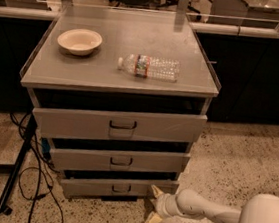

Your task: Open bottom drawer

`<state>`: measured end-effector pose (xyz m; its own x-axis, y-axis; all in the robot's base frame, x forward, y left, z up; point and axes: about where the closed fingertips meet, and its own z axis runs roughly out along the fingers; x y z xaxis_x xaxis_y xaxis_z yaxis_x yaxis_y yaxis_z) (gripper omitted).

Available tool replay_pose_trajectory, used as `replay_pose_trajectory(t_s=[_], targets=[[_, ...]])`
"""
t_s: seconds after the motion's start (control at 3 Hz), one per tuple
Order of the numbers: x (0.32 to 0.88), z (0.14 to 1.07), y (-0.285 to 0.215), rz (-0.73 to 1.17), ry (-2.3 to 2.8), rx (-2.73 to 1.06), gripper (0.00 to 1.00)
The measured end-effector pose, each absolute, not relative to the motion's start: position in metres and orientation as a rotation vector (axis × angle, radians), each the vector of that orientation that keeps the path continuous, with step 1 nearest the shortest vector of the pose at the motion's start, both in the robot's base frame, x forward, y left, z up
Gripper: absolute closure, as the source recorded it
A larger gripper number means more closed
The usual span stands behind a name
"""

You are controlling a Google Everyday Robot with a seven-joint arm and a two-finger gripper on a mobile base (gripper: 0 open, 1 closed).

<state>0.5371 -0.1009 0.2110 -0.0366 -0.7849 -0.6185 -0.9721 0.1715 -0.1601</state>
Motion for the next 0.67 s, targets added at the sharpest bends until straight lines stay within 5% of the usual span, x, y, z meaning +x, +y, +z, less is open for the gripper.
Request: replay_pose_trajectory(t_s=[0.67], targets=[[0.583, 0.218, -0.097, 0.363, 1.839, -1.665, 0.0]])
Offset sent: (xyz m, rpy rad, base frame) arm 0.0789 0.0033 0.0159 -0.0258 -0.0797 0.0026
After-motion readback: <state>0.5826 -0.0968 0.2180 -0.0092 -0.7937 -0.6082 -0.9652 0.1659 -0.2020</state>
